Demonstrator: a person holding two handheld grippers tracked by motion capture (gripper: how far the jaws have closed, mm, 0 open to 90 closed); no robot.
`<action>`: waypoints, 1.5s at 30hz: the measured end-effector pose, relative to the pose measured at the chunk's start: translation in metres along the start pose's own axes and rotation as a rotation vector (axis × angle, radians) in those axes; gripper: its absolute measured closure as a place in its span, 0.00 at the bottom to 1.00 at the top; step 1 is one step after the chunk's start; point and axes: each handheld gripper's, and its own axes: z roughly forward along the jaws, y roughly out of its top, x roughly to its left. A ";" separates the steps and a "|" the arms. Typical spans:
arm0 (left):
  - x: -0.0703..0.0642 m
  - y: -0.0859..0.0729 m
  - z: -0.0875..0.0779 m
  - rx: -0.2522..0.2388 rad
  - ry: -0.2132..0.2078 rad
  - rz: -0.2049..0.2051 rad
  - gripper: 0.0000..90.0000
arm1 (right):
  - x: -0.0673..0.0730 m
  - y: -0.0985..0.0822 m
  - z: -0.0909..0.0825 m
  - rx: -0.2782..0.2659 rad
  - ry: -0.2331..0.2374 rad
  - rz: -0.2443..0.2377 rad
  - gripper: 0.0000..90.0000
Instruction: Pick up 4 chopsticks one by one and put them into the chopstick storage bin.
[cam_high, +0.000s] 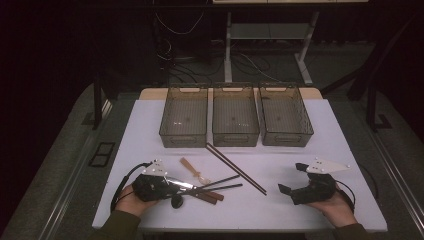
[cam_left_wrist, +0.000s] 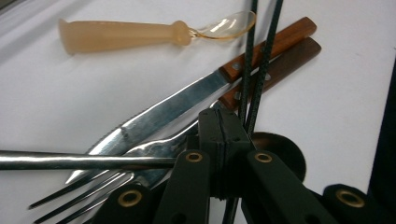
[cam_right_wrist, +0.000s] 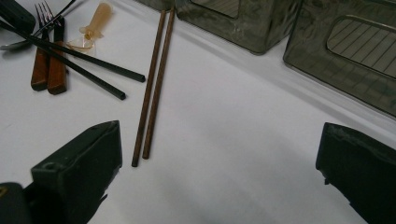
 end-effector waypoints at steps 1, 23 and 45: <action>-0.001 0.000 0.000 0.003 -0.003 0.002 0.98 | 0.000 0.000 0.000 0.000 0.000 0.000 0.01; -0.014 0.006 0.005 0.022 -0.047 0.035 0.98 | 0.000 0.000 -0.001 -0.002 -0.001 0.001 0.01; -0.015 0.020 0.009 -0.098 -0.033 -0.019 0.66 | 0.001 0.000 0.002 0.003 0.002 -0.002 0.01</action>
